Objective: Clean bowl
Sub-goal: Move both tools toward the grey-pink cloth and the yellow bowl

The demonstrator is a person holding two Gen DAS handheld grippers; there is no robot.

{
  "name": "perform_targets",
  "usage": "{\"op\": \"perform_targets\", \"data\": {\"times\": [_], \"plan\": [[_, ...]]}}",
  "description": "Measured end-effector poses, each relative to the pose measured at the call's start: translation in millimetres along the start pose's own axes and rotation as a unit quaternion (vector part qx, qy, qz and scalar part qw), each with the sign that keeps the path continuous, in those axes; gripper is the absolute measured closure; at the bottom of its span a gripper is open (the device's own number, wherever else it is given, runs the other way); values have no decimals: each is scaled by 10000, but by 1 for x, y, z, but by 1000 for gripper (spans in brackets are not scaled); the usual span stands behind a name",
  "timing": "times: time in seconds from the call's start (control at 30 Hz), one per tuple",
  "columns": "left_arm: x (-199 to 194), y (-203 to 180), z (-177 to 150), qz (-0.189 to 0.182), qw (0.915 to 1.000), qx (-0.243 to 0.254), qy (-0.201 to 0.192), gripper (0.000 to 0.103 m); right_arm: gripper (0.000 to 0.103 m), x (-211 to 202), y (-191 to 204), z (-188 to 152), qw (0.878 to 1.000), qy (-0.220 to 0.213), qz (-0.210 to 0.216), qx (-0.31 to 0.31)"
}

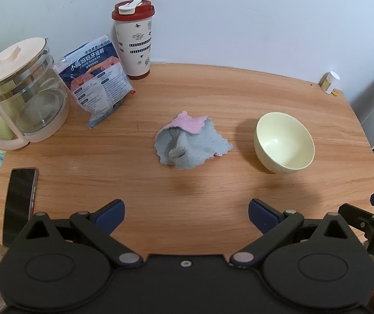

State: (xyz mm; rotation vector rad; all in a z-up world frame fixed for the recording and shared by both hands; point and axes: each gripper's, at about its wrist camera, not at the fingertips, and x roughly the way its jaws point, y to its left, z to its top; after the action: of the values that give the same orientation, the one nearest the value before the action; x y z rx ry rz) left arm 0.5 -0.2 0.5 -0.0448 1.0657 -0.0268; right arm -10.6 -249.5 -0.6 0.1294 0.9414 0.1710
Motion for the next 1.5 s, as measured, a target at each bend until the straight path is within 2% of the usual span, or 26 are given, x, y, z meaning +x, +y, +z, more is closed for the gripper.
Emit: {"op": "perform_targets", "data": {"times": [0.23, 1.5], "plan": [[-4, -1, 4, -2, 10000, 50, -72, 0, 9, 2, 3, 4, 10000, 13, 11, -26], [12, 6, 24, 103, 9999, 24, 132, 1, 9, 23, 1, 18, 9997, 174, 65, -133]]}}
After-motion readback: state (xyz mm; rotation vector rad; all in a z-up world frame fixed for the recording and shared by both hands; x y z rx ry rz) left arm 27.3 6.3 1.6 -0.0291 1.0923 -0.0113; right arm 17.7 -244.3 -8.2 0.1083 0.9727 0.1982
